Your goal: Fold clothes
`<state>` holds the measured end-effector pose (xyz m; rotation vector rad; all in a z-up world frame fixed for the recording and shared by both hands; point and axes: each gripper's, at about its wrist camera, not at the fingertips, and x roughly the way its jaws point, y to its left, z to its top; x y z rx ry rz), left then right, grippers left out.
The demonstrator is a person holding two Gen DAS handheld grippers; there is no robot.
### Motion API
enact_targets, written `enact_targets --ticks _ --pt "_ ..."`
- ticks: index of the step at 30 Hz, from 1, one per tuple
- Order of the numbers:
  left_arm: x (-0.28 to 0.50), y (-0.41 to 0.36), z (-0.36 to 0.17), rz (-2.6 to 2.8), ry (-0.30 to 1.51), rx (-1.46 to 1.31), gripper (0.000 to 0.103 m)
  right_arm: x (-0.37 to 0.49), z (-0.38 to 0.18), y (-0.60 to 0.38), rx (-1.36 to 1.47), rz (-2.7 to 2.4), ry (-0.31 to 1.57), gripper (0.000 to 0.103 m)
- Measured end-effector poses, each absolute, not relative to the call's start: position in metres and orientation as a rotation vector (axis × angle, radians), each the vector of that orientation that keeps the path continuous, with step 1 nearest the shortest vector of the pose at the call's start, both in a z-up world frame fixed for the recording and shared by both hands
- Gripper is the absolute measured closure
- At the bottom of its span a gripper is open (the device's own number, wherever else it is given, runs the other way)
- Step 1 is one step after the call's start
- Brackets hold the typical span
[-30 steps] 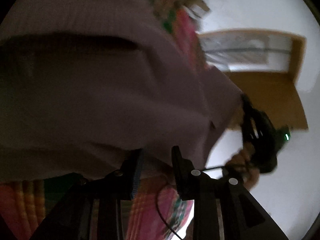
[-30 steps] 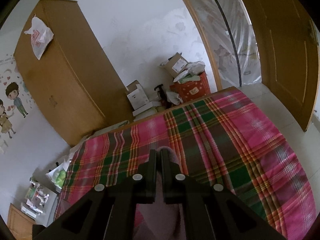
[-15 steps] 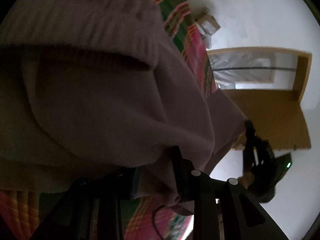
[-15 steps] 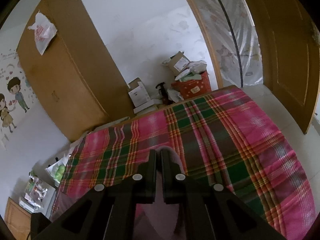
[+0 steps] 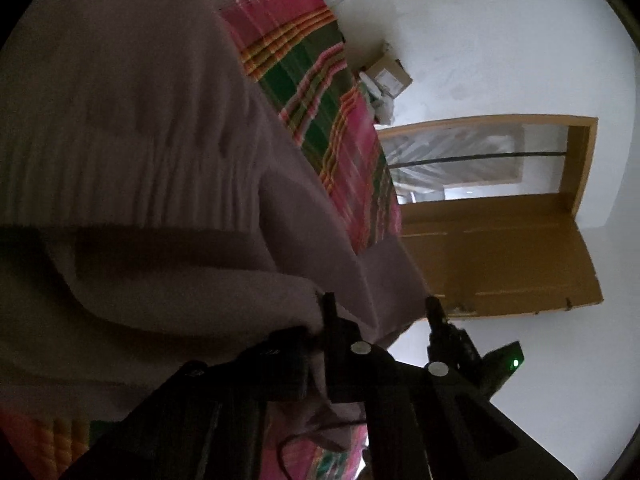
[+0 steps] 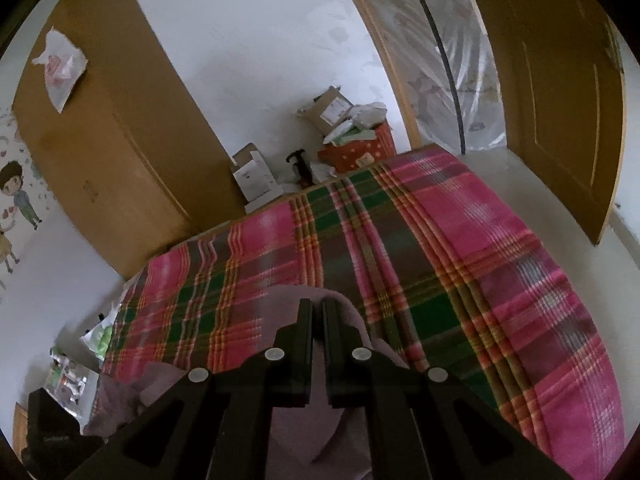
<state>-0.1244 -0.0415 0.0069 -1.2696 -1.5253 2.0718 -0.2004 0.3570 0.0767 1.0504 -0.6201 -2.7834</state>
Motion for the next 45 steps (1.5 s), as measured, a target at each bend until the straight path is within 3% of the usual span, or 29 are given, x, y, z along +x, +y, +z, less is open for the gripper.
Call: enact_targets --ticks 18,35,41,45 --pt "-0.164 -0.109 0.041 2.303 -1.491 -1.077 0.1 -0.23 0.098 0.373 0.957 -2.947 -0.624 0.099" --pt "-0.196 -0.135 0.018 2.404 -1.508 -1.123 0.1 -0.298 0.072 0.368 1.123 -3.063 -0.493 0.098" --pt "-0.196 -0.139 0.017 2.329 -1.496 -1.135 0.095 -0.298 0.07 0.364 1.22 -2.972 -0.445 0.085" --pt "-0.18 -0.15 0.03 2.379 -1.464 -1.096 0.094 -0.282 0.081 0.369 1.208 -2.968 -0.436 0.084"
